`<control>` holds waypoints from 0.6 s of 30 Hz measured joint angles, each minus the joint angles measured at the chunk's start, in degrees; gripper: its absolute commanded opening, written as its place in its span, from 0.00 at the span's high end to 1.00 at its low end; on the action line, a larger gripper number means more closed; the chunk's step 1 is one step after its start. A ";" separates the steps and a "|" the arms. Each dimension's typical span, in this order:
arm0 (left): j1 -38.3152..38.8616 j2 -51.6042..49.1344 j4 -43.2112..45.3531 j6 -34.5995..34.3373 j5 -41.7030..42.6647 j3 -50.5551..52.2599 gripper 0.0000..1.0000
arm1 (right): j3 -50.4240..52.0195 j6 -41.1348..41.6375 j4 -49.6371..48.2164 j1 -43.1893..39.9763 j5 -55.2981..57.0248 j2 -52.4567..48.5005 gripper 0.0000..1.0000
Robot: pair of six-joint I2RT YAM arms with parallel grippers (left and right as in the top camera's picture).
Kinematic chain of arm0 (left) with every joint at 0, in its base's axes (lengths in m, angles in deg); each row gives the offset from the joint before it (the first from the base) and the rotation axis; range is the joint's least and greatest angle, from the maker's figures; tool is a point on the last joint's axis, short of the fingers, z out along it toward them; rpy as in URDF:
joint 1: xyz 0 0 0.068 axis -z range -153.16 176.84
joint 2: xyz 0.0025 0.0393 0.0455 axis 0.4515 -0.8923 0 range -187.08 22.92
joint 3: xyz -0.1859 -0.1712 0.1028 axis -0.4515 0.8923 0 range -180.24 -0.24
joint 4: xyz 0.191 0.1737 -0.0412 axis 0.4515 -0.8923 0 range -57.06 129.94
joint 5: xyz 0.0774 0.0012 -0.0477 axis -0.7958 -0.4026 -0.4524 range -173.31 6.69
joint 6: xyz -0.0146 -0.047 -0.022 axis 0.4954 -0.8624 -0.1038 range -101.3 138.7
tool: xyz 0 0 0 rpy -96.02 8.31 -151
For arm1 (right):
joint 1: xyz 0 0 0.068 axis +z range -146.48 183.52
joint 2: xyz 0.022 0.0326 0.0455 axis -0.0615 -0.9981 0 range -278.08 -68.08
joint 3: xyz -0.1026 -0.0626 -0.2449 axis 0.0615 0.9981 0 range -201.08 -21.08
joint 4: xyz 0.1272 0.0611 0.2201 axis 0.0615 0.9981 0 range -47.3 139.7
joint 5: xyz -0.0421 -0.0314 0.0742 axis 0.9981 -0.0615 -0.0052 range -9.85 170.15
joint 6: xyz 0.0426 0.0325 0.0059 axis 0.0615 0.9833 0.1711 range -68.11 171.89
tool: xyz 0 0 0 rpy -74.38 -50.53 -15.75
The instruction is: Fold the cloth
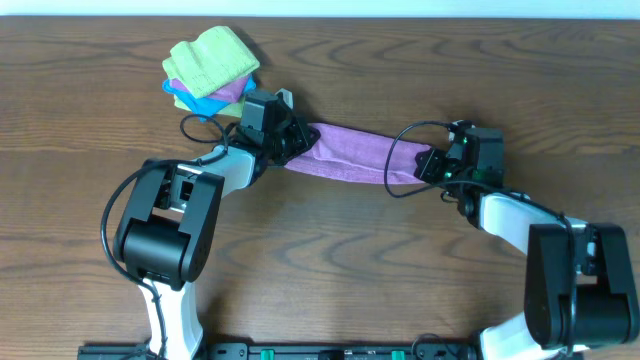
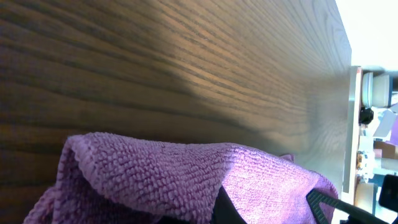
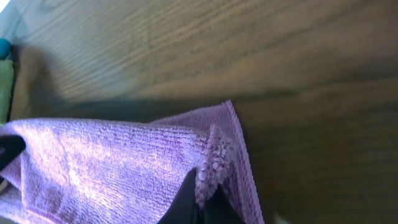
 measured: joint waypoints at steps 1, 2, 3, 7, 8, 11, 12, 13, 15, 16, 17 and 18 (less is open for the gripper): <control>0.00 0.00 -0.48 0.26 0.00 -0.13 0.94 | -0.20 0.00 -0.04 0.02 0.13 -0.11 0.93; 0.00 0.00 -1.01 0.37 -0.02 -0.20 0.94 | -0.33 -0.04 0.04 0.02 0.46 -0.13 0.85; -0.02 0.00 -1.33 0.48 -0.35 -0.22 0.94 | -0.37 -0.07 0.20 0.02 1.31 -0.13 0.74; -1.62 0.00 -1.66 0.83 -0.81 -0.22 0.81 | -0.37 -0.15 0.57 -0.31 3.50 -0.15 0.58; -2.05 0.00 -1.60 1.27 -0.74 -0.22 0.70 | -0.37 -0.20 0.55 -0.31 3.61 -0.15 0.58; -3.74 0.00 -1.53 1.88 0.07 -0.28 0.42 | -0.37 -0.24 0.63 -0.31 3.67 -0.15 0.59; -4.31 0.00 -1.53 1.99 0.52 -0.35 0.37 | -0.37 -0.24 0.70 -0.33 3.65 -0.13 0.59; -4.98 0.00 -1.51 2.23 1.22 -0.48 0.33 | -0.37 -0.24 0.87 -0.31 3.61 -0.11 0.60; -6.12 0.00 -1.53 2.19 2.84 -0.76 0.29 | -0.37 -0.24 1.36 -0.31 3.41 0.04 0.60; -6.62 0.00 -1.53 2.21 3.58 -1.03 0.27 | -0.37 -0.22 1.86 -0.31 3.23 0.39 0.60; -7.21 0.00 -1.49 2.12 4.61 -1.31 0.25 | -0.37 -0.22 2.45 -0.31 3.04 0.90 0.60; -7.69 0.00 -1.46 2.12 5.60 -1.60 0.22 | -0.37 -0.20 3.15 -0.31 2.95 1.62 0.60</control>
